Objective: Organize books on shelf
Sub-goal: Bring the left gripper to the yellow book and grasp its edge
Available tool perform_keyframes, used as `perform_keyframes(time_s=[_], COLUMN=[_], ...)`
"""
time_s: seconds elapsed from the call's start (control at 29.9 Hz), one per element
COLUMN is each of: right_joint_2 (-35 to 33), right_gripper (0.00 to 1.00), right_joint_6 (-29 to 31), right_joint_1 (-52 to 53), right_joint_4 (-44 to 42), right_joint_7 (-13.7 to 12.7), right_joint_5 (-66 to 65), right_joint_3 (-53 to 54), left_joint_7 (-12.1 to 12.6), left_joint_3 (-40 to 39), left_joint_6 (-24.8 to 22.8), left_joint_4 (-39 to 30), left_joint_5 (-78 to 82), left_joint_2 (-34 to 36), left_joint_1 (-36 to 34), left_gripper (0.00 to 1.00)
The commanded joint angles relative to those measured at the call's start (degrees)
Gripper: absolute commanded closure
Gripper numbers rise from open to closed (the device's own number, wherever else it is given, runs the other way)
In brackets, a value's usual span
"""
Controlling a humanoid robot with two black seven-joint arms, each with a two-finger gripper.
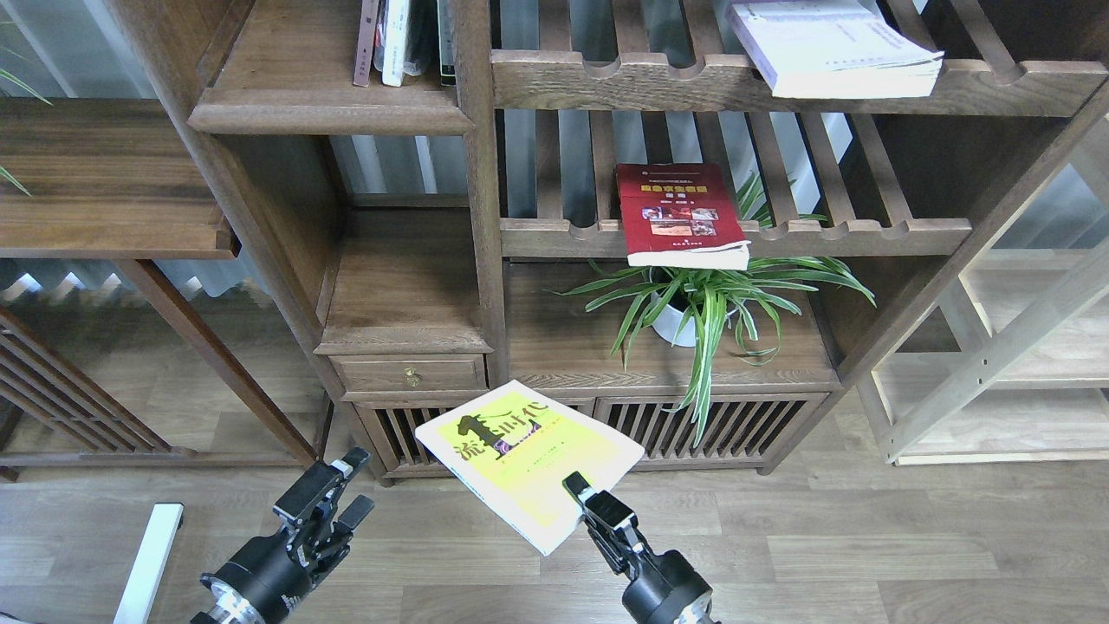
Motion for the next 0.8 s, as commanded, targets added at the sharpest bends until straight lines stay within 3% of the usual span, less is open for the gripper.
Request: perform_keyframes(time_s=[0.0, 0.33, 0.77], right_joint_2=[0.0, 0.0, 0.0], right_gripper=[0.97, 0.98, 0.97], right_joint_6=[0.0, 0.0, 0.0], right_joint_1=[0.19, 0.45, 0.89], right_joint_4=[0.09, 0.79, 1.4], right_joint_7=[0.0, 0.0, 0.0], right_joint_5=[-0.64, -0.65, -0.73], right_joint_3=[-1.0, -2.84, -3.63], left_joint_7=[0.0, 0.0, 0.18], left_joint_3=[0.68, 6.57, 7.8], left_joint_6=[0.0, 0.0, 0.0], left_joint_4=[0.06, 1.2, 2.43], left_joint_5=[-0.07, -3.76, -5.17], left_joint_2=[-0.06, 0.02, -0.94], left_joint_1=[-0.53, -3.52, -5.64], left_gripper=[0.02, 0.02, 0.05])
